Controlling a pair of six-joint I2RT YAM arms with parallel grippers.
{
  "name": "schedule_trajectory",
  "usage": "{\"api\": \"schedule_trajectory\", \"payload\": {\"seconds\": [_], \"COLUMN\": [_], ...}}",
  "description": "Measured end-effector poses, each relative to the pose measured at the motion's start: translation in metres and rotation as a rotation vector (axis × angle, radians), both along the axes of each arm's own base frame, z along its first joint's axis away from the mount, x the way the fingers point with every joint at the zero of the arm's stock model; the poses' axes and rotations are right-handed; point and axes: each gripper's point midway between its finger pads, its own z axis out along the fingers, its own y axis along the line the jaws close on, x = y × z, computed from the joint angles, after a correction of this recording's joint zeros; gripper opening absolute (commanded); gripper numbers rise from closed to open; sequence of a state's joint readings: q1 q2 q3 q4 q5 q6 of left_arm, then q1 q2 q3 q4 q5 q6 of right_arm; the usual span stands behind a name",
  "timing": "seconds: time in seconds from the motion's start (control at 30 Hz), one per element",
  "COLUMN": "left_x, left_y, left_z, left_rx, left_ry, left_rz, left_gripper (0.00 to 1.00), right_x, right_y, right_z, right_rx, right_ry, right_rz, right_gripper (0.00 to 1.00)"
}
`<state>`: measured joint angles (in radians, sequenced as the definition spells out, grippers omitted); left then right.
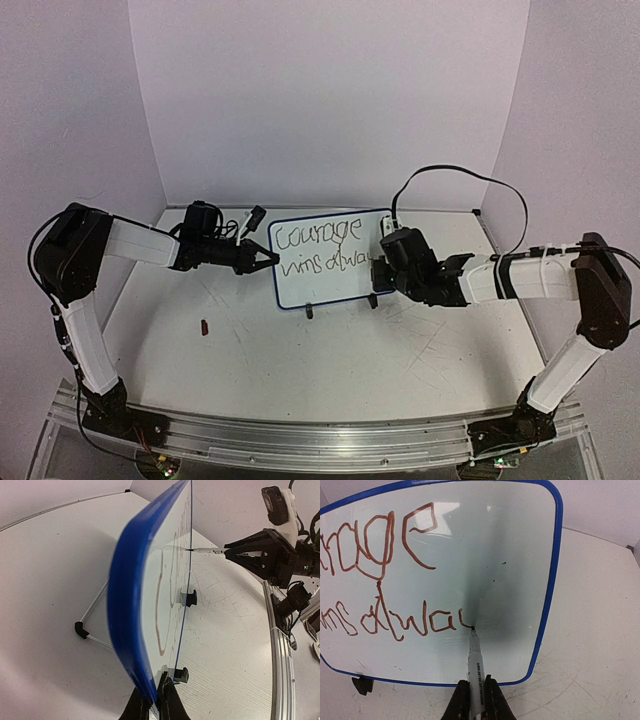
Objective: Write a sentence on the whiteboard
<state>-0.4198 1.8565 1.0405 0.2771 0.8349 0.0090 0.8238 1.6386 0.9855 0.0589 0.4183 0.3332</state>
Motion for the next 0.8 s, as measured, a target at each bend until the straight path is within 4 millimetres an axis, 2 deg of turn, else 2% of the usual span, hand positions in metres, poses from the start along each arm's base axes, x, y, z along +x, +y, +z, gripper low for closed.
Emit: {"api": "schedule_trajectory", "payload": {"seconds": [0.17,0.47,0.8], "left_x": [0.0,0.0,0.0], "left_y": [0.0,0.0,0.0], "left_z": [0.0,0.0,-0.001], "left_rx": [0.0,0.001,0.002], "left_ry": [0.0,0.002,0.004], "left_rz": [0.0,0.001,0.001], "left_gripper": [0.0,0.0,0.0], "right_x": [0.003,0.016,0.014], "right_y": [-0.004,-0.005,-0.005], "right_z": [0.002,0.023,0.019], "right_rx": [-0.022,-0.023,-0.01], "right_ry": [-0.011,-0.055,-0.046], "right_rz": [-0.007,-0.02,-0.023], "right_gripper": [0.0,0.0,0.0]}}
